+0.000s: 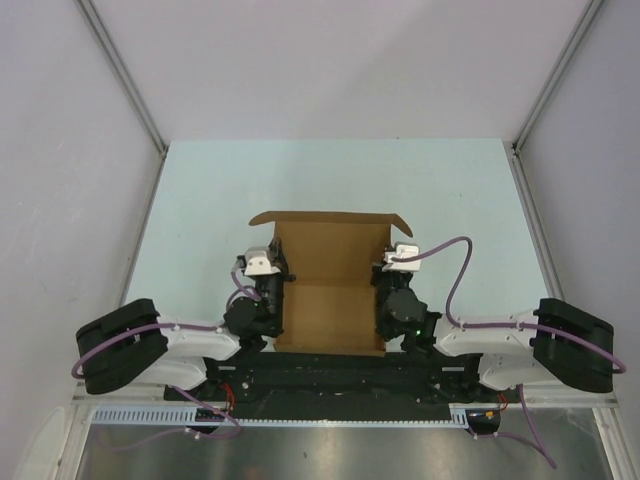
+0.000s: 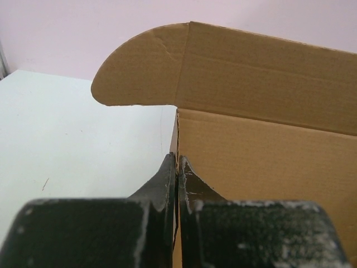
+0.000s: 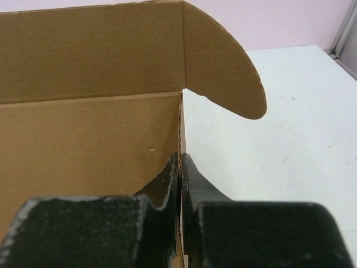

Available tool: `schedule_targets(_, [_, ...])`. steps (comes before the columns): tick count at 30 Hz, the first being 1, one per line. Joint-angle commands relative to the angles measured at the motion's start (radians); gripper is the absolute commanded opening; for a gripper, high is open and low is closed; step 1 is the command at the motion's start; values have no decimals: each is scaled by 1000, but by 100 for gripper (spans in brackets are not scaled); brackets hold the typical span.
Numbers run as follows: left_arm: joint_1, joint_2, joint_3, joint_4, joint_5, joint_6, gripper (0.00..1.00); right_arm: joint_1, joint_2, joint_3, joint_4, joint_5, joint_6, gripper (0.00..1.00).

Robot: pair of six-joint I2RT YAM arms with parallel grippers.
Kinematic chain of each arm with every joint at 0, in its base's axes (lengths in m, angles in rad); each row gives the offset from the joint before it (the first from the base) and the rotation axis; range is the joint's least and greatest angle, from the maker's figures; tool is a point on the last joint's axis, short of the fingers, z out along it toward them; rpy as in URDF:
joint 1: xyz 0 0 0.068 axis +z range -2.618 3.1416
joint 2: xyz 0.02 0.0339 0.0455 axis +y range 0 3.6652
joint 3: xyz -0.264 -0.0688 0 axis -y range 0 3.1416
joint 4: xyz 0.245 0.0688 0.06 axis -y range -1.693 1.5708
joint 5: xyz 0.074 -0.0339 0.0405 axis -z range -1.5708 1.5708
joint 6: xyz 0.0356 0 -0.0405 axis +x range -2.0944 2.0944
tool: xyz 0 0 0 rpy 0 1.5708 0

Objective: Fold the paper box

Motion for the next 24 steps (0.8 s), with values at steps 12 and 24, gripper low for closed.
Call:
schedule_targets(12, [-144,23,-120,270,-56,-81,4,182,238,-79,297,30,-146,0])
schedule_targets(24, [-243,-55,-197,270,-146,-46,9,320,194,-79,346,182,-319,40])
